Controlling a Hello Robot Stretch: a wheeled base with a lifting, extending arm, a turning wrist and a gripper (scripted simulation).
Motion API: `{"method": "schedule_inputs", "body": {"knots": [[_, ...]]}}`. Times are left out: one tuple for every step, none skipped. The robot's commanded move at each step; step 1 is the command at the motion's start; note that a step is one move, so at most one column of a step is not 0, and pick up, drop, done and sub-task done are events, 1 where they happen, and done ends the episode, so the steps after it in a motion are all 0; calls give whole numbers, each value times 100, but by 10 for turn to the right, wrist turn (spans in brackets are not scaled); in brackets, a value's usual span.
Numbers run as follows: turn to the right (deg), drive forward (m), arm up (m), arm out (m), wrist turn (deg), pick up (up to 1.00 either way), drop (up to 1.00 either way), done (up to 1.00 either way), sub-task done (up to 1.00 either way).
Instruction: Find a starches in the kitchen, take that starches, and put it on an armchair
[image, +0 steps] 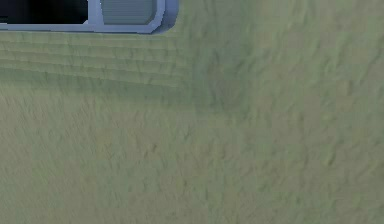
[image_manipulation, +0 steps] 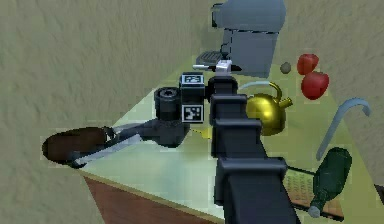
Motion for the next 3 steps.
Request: {"method": "schedule_inputs", "body": {"knots": [[0, 0, 0, 0, -450, 0, 0, 0, 0], [0, 0, 0, 0, -150, 0, 0, 0, 0], [0, 0, 0, -16, 0, 0, 0, 0, 0]]}}
